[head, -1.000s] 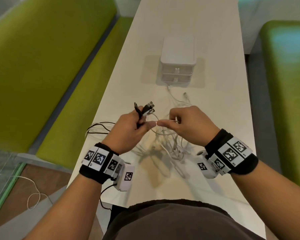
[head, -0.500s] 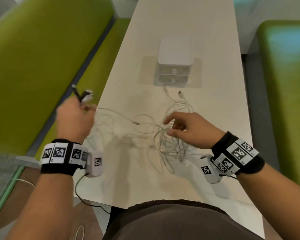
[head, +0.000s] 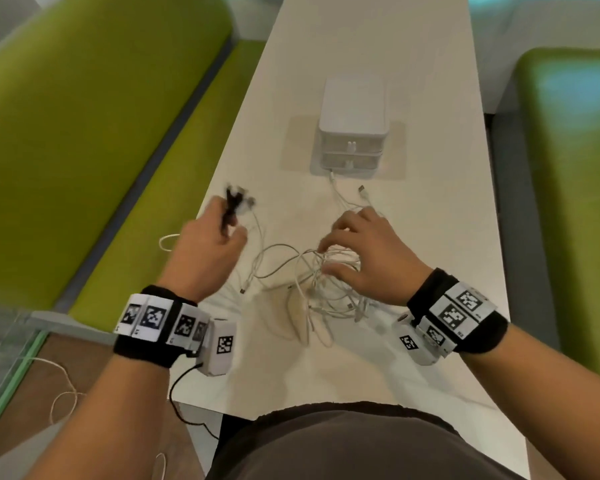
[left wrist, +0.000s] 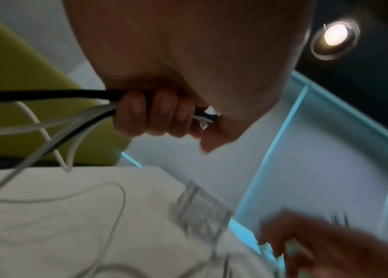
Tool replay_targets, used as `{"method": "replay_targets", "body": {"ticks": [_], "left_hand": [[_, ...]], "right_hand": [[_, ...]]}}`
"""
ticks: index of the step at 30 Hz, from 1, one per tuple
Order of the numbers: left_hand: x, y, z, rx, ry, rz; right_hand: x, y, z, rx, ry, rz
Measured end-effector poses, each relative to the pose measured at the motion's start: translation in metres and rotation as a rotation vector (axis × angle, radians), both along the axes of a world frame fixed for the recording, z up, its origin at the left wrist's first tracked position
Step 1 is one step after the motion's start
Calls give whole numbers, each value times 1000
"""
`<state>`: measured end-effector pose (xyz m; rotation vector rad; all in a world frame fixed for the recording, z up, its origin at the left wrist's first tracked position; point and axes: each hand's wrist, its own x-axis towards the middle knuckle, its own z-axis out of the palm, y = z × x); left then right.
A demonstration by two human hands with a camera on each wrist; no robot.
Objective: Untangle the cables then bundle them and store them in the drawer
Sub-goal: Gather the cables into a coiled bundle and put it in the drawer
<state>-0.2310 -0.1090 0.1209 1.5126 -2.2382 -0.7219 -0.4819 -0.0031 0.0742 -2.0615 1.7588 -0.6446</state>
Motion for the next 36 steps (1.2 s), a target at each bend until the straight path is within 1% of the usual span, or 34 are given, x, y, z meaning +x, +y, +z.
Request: {"method": "replay_targets", "body": {"ticks": [2, 3, 5, 8, 10, 13, 15, 17, 19, 20, 22, 24, 26, 28, 30, 32, 34, 36], "left_hand": [[-6, -1, -22, 37, -150, -134], [-7, -5, -34, 55, -237, -150], [-8, -18, -52, 60, -366, -153], [-9, -34, -67, 51, -476, -223], [-11, -40, -73, 63, -561, -258], [-9, -46, -80, 66, -605, -273], [-3, -50, -85, 57, -633, -265], [4, -51, -91, 78, -656, -240], [11, -53, -92, 122, -587, -194], [16, -55, -89, 145, -493, -147], [28, -63, -72, 139, -272, 38], [44, -70, -46, 58, -122, 243], [60, -71, -20, -38, -53, 399], [71, -68, -2, -75, -48, 467], [73, -67, 3, 6, -96, 435], [63, -63, 2, 100, -156, 344], [43, -51, 0, 107, -172, 187], [15, -27, 0, 123, -132, -14]], "right_hand": [[10, 0, -7, 100, -1, 53], [15, 0, -11, 181, 26, 72], [22, -1, -21, 297, 152, 94], [32, -2, -32, 324, 294, 128], [33, -2, -34, 301, 341, 171], [26, 1, -36, 340, 300, 191], [20, 4, -38, 379, 228, 171], [15, 7, -42, 389, 196, 142], [12, 7, -45, 365, 197, 101], [11, 6, -46, 354, 203, 79], [9, 7, -47, 352, 208, 36], [7, 9, -47, 359, 209, 2], [7, 9, -43, 352, 229, -6], [6, 8, -34, 413, 235, 18], [3, 5, -16, 525, 179, 52], [-2, 1, 5, 578, 98, 67], [-5, -4, 22, 490, 39, 56], [-3, -7, 34, 262, -37, 18]]}}
